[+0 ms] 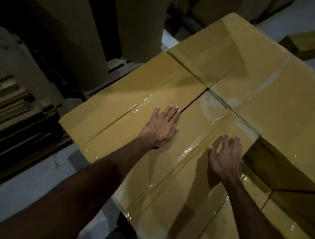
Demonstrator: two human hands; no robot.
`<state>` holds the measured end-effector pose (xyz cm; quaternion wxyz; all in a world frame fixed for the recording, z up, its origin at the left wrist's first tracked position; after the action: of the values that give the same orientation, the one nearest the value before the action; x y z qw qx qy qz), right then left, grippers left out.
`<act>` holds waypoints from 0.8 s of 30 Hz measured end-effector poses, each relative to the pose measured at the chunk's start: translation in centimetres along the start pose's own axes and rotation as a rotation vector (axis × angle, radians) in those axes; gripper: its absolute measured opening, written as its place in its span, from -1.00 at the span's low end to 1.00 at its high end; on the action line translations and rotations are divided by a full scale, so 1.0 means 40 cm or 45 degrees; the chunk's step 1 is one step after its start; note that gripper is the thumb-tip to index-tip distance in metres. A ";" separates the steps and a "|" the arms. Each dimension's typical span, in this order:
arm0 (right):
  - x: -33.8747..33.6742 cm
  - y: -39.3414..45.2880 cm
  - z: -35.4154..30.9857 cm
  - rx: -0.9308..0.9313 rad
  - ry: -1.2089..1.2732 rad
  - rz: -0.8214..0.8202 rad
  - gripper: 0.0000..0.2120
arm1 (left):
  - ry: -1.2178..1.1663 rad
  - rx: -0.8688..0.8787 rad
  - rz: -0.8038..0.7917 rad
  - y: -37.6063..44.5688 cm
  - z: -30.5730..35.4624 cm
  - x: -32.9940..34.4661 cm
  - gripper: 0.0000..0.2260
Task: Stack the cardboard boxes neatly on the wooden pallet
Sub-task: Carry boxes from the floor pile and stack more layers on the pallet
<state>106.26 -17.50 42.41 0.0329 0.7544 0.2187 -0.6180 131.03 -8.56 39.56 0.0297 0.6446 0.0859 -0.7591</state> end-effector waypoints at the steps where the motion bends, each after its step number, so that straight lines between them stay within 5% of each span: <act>1: 0.001 0.010 0.015 0.072 0.025 0.010 -0.23 | 0.007 0.025 -0.014 0.040 0.006 -0.004 -0.39; 10: 0.024 0.024 0.056 0.448 0.316 0.200 -0.20 | 0.047 0.096 -0.009 0.283 0.058 -0.004 -0.34; 24: 0.050 0.017 0.047 0.463 0.316 0.331 -0.22 | 0.011 0.100 0.038 0.332 0.070 0.017 -0.37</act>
<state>105.09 -18.14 39.93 -0.0511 0.8398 0.0074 -0.5404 130.27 -22.04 38.11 0.0155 0.6497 0.0464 -0.7586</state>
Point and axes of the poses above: each hand's wrist, its own y-axis towards the middle knuckle, its own x-axis out of the palm, z = x × y, the point moved 6 cm from there along y, towards the middle knuckle
